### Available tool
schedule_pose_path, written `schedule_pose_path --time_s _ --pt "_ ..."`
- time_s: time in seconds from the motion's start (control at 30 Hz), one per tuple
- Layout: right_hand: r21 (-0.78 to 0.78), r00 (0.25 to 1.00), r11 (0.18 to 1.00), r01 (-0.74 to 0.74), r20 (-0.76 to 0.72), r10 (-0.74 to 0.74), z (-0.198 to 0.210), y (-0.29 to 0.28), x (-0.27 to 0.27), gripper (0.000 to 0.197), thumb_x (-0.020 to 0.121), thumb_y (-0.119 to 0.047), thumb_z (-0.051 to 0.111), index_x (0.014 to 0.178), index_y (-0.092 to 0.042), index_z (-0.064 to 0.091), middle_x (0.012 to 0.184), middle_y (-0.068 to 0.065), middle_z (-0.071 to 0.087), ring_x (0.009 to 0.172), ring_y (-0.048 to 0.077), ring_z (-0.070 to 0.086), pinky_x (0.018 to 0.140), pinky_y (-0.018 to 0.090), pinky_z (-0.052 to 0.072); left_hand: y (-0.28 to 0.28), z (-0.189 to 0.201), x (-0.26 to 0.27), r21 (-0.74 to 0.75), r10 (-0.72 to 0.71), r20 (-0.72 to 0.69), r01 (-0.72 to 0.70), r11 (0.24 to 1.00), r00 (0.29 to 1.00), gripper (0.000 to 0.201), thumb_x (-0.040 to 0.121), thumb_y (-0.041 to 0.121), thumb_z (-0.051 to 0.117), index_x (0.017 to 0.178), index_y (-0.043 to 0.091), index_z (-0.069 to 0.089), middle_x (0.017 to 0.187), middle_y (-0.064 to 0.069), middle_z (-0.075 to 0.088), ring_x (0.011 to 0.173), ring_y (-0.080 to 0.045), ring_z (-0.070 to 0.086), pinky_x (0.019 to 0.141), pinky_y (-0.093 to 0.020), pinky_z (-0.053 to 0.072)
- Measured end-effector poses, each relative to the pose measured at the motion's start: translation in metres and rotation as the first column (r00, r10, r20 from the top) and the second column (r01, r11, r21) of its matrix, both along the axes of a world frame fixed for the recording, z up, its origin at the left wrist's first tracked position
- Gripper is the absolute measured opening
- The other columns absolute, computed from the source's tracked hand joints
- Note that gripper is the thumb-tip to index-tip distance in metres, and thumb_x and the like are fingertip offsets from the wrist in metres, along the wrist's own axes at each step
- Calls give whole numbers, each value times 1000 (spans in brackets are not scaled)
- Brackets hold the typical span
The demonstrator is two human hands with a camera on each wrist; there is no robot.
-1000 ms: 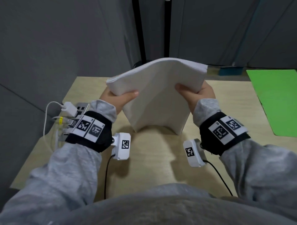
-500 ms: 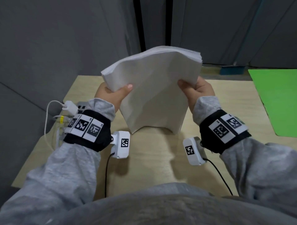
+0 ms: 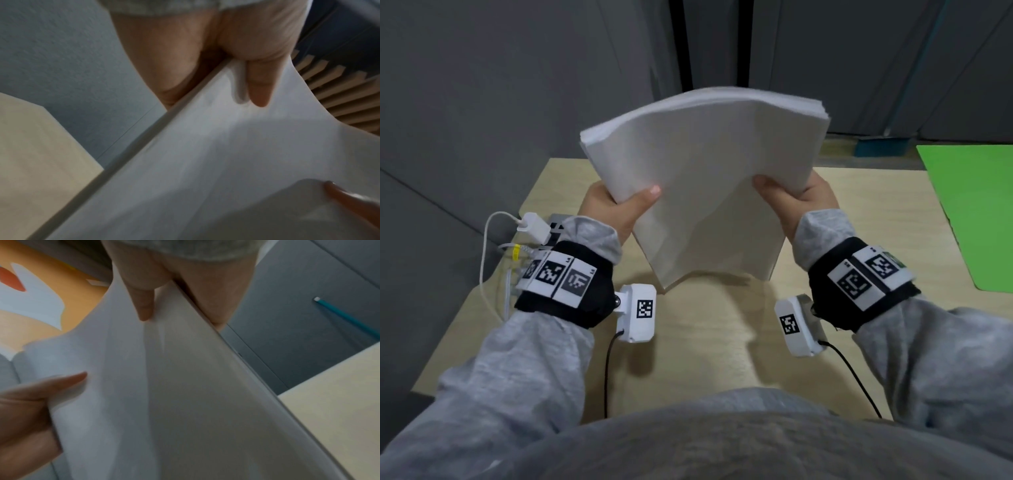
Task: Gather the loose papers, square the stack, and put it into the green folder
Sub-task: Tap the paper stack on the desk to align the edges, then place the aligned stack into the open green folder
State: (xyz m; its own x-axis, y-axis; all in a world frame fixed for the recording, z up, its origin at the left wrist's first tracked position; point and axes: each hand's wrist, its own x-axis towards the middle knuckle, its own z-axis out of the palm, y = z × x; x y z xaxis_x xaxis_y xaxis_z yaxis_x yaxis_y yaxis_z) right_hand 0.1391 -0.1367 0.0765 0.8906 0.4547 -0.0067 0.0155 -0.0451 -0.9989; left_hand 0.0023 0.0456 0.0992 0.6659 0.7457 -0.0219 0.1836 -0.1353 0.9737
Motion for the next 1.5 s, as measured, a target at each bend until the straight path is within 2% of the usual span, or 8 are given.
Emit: schedule_pose_path --time_s 0.2,0.37,0.53,0.67,0.77,1.13,1.27,1.5 --pt "-101 999 995 -26 -49 21 -18 -3 -2 34 77 -17 74 102 -35 58 95 -11 68 92 13 65 83 30 53 -1 -38 -1 -37 0 -198 -7 999 980 34 48 41 84 72 26 63 78 8 68 78 -18 67 81 -28 53" --pt "-344 995 936 -80 -80 56 -32 1 -2 37 85 -21 68 119 -13 61 97 0 59 96 18 55 88 27 43 -13 -61 8 -2 74 -391 -82 997 917 34 78 28 74 104 11 59 84 3 52 63 -11 47 39 1 34" --pt "-419 992 902 -107 -103 70 -39 -3 -1 38 86 -28 67 120 -14 61 97 0 60 93 18 55 84 24 39 -19 -61 8 43 175 -534 -180 983 827 52 82 53 61 63 13 33 63 -1 33 57 -18 38 59 -21 38" --pt "-580 969 776 -248 -133 210 -55 -20 0 42 87 -37 62 124 -17 59 116 6 65 108 27 60 92 31 46 -13 -59 15 5 153 -449 -169 986 881 29 84 40 66 88 12 57 79 1 55 77 -21 54 71 -22 40" --pt "-639 943 697 -326 -170 286 -67 -37 0 45 91 -41 56 128 -17 54 122 7 63 110 29 59 92 33 46 -8 -59 22 13 165 -453 -179 984 876 31 83 41 66 77 14 53 84 -1 59 82 -21 57 74 -23 40" --pt "-764 962 595 -252 -131 238 -97 -84 39 34 98 -47 35 100 -21 57 90 5 63 83 26 60 74 29 45 -29 -75 60 -11 133 -577 -171 985 805 31 85 39 64 95 9 61 84 3 59 88 -18 56 67 -17 45" --pt "-744 987 649 -160 -132 92 -106 -108 66 20 97 -34 43 100 -23 59 94 0 69 84 21 63 65 21 42 -45 -80 77 16 152 -624 -181 983 767 39 82 41 67 105 9 63 95 1 60 98 -23 60 95 -28 45" --pt "-909 990 401 114 69 -124 -134 -152 126 52 86 -42 56 131 -18 45 138 9 41 121 31 48 104 38 40 -69 -93 103 -1 148 -666 -199 980 731 56 74 47 72 111 6 62 113 -9 65 107 -33 58 99 -40 47"
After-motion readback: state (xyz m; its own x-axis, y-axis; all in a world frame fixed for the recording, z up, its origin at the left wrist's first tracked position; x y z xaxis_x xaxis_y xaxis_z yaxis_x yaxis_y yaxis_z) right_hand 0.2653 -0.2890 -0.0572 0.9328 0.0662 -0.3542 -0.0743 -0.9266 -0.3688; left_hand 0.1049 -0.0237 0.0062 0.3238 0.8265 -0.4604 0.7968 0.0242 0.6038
